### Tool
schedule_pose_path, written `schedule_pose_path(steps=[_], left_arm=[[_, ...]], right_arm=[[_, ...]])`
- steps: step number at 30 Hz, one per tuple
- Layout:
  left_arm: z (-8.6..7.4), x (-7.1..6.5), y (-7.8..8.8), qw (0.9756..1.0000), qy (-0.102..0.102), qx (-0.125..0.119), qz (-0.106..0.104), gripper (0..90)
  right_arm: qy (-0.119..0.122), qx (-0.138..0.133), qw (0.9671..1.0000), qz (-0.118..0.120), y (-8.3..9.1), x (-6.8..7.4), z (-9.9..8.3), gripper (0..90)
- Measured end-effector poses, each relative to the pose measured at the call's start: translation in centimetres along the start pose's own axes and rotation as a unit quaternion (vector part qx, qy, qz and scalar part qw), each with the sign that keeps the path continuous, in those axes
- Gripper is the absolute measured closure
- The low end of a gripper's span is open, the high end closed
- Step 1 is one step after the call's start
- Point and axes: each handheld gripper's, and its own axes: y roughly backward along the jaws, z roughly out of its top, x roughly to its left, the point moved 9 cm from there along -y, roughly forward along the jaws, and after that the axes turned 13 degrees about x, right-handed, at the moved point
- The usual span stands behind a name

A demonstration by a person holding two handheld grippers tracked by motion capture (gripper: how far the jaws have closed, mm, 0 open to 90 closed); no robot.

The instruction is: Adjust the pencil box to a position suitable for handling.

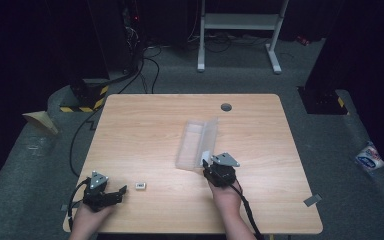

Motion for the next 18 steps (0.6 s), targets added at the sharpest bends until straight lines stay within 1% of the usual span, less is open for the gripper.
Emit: schedule_pose_path(steps=[1,2,4,12,18], left_arm=[[0.0,0.0,0.0,1.0000,0.000,0.000,0.000,16.0],[0.0,0.0,0.0,1.0000,0.000,0.000,0.000,16.0],[0.0,0.0,0.0,1.0000,0.000,0.000,0.000,16.0],[0.0,0.0,0.0,1.0000,0.000,0.002,0.000,16.0],[0.0,0.0,0.0,1.0000,0.001,0.001,0.000,16.0]], right_arm=[[0.000,0.000,1.0000,0.000,0.0,0.0,0.0,57.4],[0.004,-0.001,1.0000,-0.006,0.2,-0.2,0.0,57.3],[0.002,0.001,1.0000,-0.007,0.3,-0.3,-0.1,57.2],[-0.006,-0.001,0.9998,-0.018,0.7,-1.9,-0.3,56.3],[-0.014,0.001,0.9991,-0.040,0.7,-3.9,-0.1,55.1]])
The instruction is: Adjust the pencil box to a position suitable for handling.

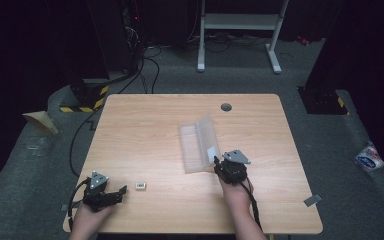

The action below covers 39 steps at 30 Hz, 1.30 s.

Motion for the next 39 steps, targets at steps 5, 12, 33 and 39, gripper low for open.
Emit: schedule_pose_path(steps=[5,12,33,39], left_arm=[[0.0,0.0,0.0,1.0000,0.000,0.000,0.000,16.0],[0.0,0.0,0.0,1.0000,0.000,0.001,0.000,16.0],[0.0,0.0,0.0,1.0000,-0.001,0.001,-0.001,16.0],[0.0,0.0,0.0,1.0000,-0.001,0.000,-0.001,16.0]], right_arm=[[-0.012,0.009,0.9998,-0.016,-0.4,-1.7,0.1,53.4],[-0.025,0.003,0.9994,-0.023,0.5,-2.8,0.3,49.0],[-0.022,0.048,0.9986,-0.006,-3.1,-0.7,-1.1,43.4],[-0.022,0.056,0.9980,-0.019,-3.5,-1.8,-1.2,44.4]])
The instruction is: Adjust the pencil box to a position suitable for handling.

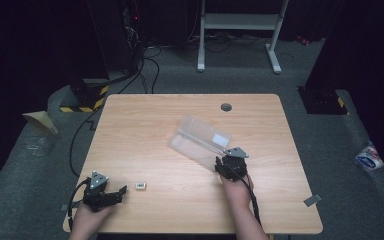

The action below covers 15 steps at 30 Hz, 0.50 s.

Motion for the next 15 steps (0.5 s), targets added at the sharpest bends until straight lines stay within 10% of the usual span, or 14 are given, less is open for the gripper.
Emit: schedule_pose_path(steps=[15], left_arm=[[0.0,0.0,0.0,1.0000,0.000,0.001,0.000,16.0]], right_arm=[[-0.027,-0.005,0.9990,0.035,0.7,-0.4,0.7,61.8]])
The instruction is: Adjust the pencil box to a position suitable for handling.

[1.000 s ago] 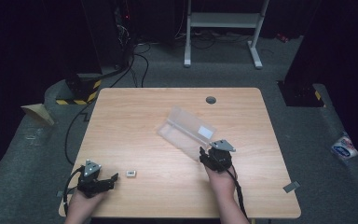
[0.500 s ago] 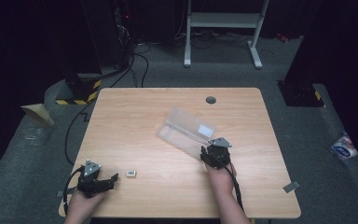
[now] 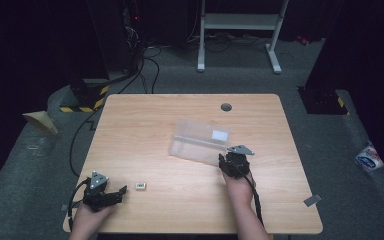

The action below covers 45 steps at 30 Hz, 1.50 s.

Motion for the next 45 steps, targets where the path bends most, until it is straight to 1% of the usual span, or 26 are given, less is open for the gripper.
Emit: schedule_pose_path(steps=[1,2,3,4,8,10,13,14,18,19,22,25,28,33,35,36,45], left_arm=[[0.0,0.0,0.0,1.0000,0.000,0.000,0.000,16.0],[0.0,0.0,0.0,1.0000,0.002,-0.001,-0.001,16.0],[0.0,0.0,0.0,1.0000,0.002,-0.001,-0.001,16.0],[0.0,0.0,0.0,1.0000,0.002,0.000,-0.001,16.0],[0.0,0.0,0.0,1.0000,0.001,0.000,-0.001,16.0],[0.0,0.0,0.0,1.0000,0.001,0.000,-0.001,16.0],[0.0,0.0,0.0,1.0000,0.001,0.000,-0.001,16.0],[0.0,0.0,0.0,1.0000,0.002,0.000,-0.001,16.0],[0.0,0.0,0.0,1.0000,0.001,0.000,-0.001,16.0],[0.0,0.0,0.0,1.0000,0.001,0.000,-0.001,16.0],[0.0,0.0,0.0,1.0000,0.002,0.000,-0.001,16.0],[0.0,0.0,0.0,1.0000,0.001,0.000,-0.001,16.0],[0.0,0.0,0.0,1.0000,-0.002,-0.001,0.001,16.0],[0.0,0.0,0.0,1.0000,-0.002,-0.001,0.001,16.0],[0.0,0.0,0.0,1.0000,-0.002,-0.001,0.001,16.0],[0.0,0.0,0.0,1.0000,-0.002,-0.001,0.001,16.0],[0.0,0.0,0.0,1.0000,-0.002,-0.001,0.001,16.0]], right_arm=[[0.000,0.000,1.0000,0.000,0.0,0.0,0.0,61.8],[-0.006,0.005,1.0000,-0.005,-0.3,-0.2,0.1,65.9],[-0.006,0.005,1.0000,-0.005,-0.3,-0.2,0.1,65.9],[0.000,0.010,0.9999,-0.006,-0.7,-0.1,0.1,67.6],[0.001,0.024,0.9996,-0.013,-1.2,0.0,-0.2,73.4],[0.007,0.028,0.9994,-0.019,-1.3,-0.2,-0.3,76.0],[0.004,0.030,0.9994,-0.017,-1.3,-0.2,-0.5,76.8],[0.010,0.029,0.9994,-0.019,-1.2,-0.3,-0.6,77.6],[0.018,0.030,0.9992,-0.021,-0.9,-0.3,-0.9,78.7],[0.017,0.031,0.9992,-0.020,-0.8,-0.2,-1.1,79.0],[0.029,0.027,0.9990,-0.020,-0.5,-0.1,-1.4,79.0],[0.033,0.026,0.9989,-0.018,-0.3,0.2,-1.7,79.0],[0.050,0.020,0.9984,-0.019,0.2,0.6,-2.3,78.9],[0.054,0.018,0.9983,-0.015,0.7,0.9,-3.0,79.1],[0.063,0.017,0.9978,-0.013,1.0,1.0,-3.4,79.6],[0.061,0.018,0.9979,-0.013,1.2,1.0,-3.6,79.7],[0.077,0.011,0.9969,-0.016,1.9,0.9,-4.5,80.4]])
